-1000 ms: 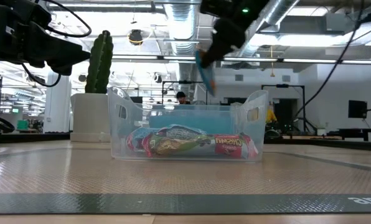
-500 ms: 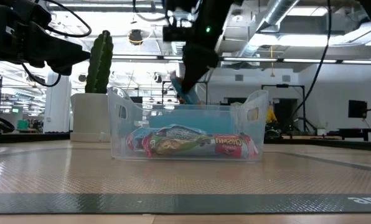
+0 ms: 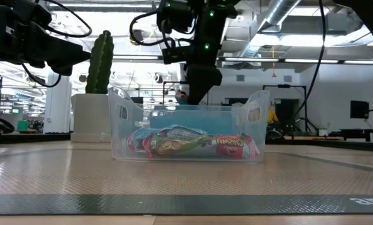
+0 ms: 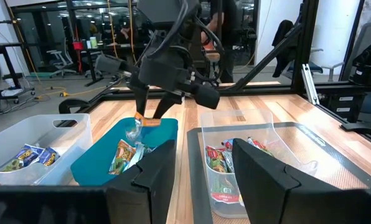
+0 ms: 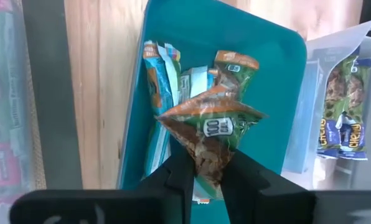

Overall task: Pick and place Granola Bars by type
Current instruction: Put the yellow granola bar into the blue bin, then return to home position

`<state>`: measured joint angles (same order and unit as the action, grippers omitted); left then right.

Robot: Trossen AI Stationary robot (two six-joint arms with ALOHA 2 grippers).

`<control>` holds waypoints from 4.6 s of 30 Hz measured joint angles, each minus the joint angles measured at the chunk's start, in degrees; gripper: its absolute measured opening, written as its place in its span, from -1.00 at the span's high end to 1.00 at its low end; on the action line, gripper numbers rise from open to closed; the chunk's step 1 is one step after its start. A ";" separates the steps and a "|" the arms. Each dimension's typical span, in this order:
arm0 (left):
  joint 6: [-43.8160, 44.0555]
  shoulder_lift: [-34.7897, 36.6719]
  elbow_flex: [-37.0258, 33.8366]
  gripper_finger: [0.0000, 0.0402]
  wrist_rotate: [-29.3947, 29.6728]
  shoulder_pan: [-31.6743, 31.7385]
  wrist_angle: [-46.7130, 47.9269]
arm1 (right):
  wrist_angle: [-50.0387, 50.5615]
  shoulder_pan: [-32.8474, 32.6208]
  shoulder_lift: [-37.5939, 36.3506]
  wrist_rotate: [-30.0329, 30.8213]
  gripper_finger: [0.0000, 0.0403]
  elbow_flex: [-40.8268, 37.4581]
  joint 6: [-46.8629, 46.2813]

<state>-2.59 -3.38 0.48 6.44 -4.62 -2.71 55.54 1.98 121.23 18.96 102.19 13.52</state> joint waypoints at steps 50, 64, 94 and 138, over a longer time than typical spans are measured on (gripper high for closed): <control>0.01 0.00 0.00 0.24 0.01 0.01 0.00 | -78.00 -5.32 -52.71 -14.80 0.24 -82.86 -21.66; 0.00 0.00 0.00 0.24 0.00 0.00 -0.01 | -87.75 -6.12 -62.16 -16.15 0.29 -97.77 -25.18; 0.02 0.00 -0.01 0.24 0.00 0.00 -0.01 | -66.55 -6.10 -97.11 -19.11 0.31 -101.83 -20.11; 0.00 0.00 0.01 0.24 0.00 0.00 -0.01 | -56.03 0.04 -108.87 -18.93 0.32 -101.81 -22.13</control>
<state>-2.59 -3.38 0.49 6.44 -4.62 -2.72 -0.49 2.02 12.36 0.03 0.38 -8.62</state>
